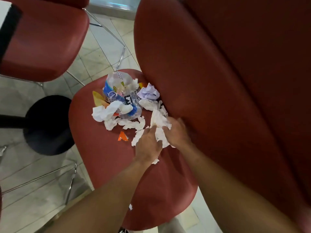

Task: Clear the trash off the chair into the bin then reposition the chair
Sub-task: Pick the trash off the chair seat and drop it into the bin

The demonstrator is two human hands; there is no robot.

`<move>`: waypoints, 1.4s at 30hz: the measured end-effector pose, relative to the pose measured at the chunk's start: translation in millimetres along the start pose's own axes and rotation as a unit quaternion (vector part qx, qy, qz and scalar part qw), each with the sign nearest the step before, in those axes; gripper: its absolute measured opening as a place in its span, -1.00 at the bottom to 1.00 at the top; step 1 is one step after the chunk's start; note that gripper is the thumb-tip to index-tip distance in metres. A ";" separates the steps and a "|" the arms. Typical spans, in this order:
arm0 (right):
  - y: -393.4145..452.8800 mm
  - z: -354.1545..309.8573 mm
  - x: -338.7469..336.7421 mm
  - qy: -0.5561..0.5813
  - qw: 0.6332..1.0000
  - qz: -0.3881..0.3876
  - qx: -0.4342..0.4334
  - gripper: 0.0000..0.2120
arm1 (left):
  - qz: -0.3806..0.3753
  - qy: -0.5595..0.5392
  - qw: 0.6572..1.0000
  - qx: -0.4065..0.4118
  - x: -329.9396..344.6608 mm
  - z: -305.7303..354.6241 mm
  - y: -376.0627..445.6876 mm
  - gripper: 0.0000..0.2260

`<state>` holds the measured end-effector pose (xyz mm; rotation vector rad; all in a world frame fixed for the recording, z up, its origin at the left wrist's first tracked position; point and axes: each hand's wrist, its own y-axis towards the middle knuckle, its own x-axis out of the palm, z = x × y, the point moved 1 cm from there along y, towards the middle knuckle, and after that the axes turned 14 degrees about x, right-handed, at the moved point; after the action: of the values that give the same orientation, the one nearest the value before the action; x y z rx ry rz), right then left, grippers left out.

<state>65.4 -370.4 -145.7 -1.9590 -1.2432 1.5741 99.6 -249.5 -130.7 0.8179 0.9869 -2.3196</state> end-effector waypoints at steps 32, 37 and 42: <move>-221.2 -47.1 35.9 0.093 0.989 0.069 -0.092 -0.81 | 0.234 -0.064 0.967 -0.075 -105.4 -62.3 -228.4 -0.89; -292.8 -39.4 77.7 0.083 0.987 0.073 -0.117 -0.83 | 0.241 -0.063 0.965 -0.078 -113.2 -104.6 -302.1 -0.87; -341.9 -37.2 123.9 0.048 0.987 0.067 -0.139 -0.87 | 0.250 -0.065 0.962 -0.088 -121.1 -148.7 -360.6 -0.89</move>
<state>-42.3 -71.4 35.0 -2.3063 -1.3793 1.4096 7.2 111.0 37.5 0.7308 0.8040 -1.8015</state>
